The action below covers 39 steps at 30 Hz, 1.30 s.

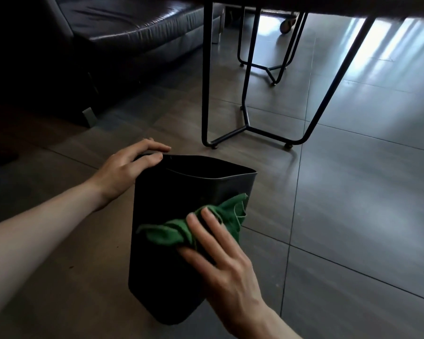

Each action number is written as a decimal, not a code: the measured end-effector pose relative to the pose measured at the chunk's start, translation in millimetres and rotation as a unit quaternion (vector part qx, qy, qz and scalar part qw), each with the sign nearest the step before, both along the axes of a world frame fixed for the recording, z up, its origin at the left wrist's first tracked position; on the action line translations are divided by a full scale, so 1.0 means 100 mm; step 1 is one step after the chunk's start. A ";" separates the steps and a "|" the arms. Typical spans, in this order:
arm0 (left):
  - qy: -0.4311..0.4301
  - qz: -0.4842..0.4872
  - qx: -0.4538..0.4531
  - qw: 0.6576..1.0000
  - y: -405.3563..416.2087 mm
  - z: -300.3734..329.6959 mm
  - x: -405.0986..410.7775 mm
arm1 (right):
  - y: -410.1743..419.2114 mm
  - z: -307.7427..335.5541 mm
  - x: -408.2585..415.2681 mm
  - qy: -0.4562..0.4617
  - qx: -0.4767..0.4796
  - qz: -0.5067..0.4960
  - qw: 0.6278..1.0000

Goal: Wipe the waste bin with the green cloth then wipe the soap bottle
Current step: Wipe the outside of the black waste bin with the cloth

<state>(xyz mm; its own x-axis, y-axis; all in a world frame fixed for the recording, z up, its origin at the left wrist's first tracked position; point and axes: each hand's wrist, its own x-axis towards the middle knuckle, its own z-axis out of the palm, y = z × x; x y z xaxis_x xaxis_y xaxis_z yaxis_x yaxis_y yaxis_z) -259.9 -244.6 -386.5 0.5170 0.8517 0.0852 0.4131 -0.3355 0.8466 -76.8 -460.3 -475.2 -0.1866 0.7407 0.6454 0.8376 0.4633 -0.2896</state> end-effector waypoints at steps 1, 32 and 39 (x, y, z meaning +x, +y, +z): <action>-0.004 0.010 -0.003 1.000 0.00 -0.01 0.02 | -0.04 -0.04 0.01 -0.023 -0.001 0.011 1.000; 0.096 0.001 0.024 0.995 -0.15 0.11 0.06 | 0.21 0.50 -0.16 -0.017 0.071 0.018 0.997; 0.085 0.007 0.017 0.996 -0.20 0.13 0.04 | -0.30 -0.12 -0.10 -0.160 -0.026 0.128 0.978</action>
<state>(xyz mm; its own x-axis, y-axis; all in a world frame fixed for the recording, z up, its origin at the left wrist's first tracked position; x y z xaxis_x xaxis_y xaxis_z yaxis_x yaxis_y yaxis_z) -255.6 -264.3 -373.0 0.5137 0.8576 0.0260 0.5549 -0.3552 0.7523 -87.1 -490.3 -486.7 -0.5566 0.6735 0.4865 0.7480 0.6610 -0.0593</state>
